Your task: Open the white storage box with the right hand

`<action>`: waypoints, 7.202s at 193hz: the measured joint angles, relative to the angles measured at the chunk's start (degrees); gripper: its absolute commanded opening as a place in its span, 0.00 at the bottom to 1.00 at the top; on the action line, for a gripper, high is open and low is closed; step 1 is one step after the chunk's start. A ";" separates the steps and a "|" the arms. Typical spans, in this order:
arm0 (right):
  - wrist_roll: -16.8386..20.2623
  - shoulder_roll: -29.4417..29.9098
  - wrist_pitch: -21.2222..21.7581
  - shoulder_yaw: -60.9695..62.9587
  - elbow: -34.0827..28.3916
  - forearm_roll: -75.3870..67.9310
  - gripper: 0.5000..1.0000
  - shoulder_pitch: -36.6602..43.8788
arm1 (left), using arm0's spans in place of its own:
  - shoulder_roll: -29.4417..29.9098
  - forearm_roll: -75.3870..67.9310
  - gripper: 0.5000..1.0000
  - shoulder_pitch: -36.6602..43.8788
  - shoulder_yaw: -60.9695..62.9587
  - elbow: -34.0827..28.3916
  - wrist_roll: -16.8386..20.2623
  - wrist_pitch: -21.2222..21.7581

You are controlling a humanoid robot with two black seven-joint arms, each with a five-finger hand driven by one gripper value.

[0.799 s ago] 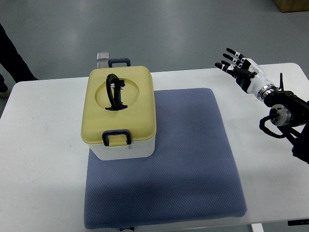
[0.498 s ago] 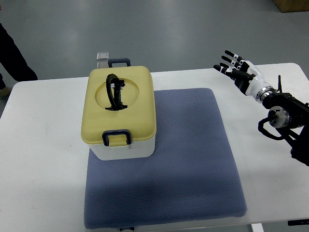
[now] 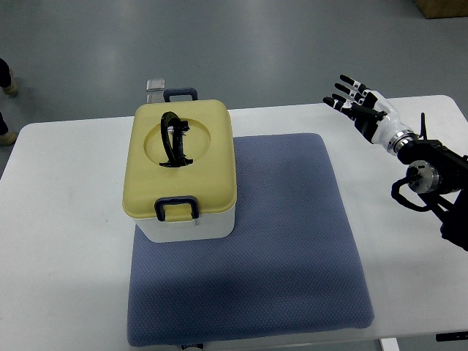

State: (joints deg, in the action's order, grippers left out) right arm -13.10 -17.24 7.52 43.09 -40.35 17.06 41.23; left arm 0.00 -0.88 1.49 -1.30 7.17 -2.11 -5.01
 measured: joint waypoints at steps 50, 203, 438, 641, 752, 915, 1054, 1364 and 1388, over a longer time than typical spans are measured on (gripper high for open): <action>-0.08 -0.07 -0.13 0.20 0.02 -0.01 0.85 -0.08 | 0.00 0.00 1.00 0.00 -0.03 0.04 0.00 0.00; -0.09 -0.41 -0.14 0.60 0.71 -0.01 0.85 0.60 | 0.00 0.00 1.00 0.00 -0.01 0.04 0.00 0.00; 0.04 -8.84 15.26 -0.20 -10.97 47.52 0.85 23.39 | 0.00 0.00 1.00 0.00 -0.02 0.04 0.00 0.00; -0.29 2.76 18.01 -17.76 -20.61 73.93 0.85 40.00 | 0.00 0.00 1.00 0.00 -0.02 0.04 0.00 0.00; -0.33 6.84 15.94 -24.81 -19.95 76.90 0.81 44.05 | 0.00 0.00 1.00 0.00 -0.02 0.04 0.00 0.00; 0.08 11.50 14.58 -30.30 -18.34 80.54 0.53 44.70 | 0.00 0.00 1.00 0.01 -0.02 0.04 0.00 0.00; 0.25 13.07 14.13 -33.40 -17.47 81.84 0.45 45.01 | 0.00 0.00 1.00 0.00 -0.02 0.04 0.01 0.00; 0.30 1.96 8.63 -28.34 -13.85 78.74 0.00 46.38 | 0.00 0.00 1.00 0.01 -0.02 0.04 0.00 0.00; 0.29 -2.16 10.16 -28.20 -12.20 75.86 0.00 46.07 | 0.00 0.00 1.00 0.01 -0.02 0.04 0.00 0.00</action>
State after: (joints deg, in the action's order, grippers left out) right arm -12.81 -19.40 17.69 14.89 -52.55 92.92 87.30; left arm 0.00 -0.88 1.50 -1.32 7.21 -2.10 -5.01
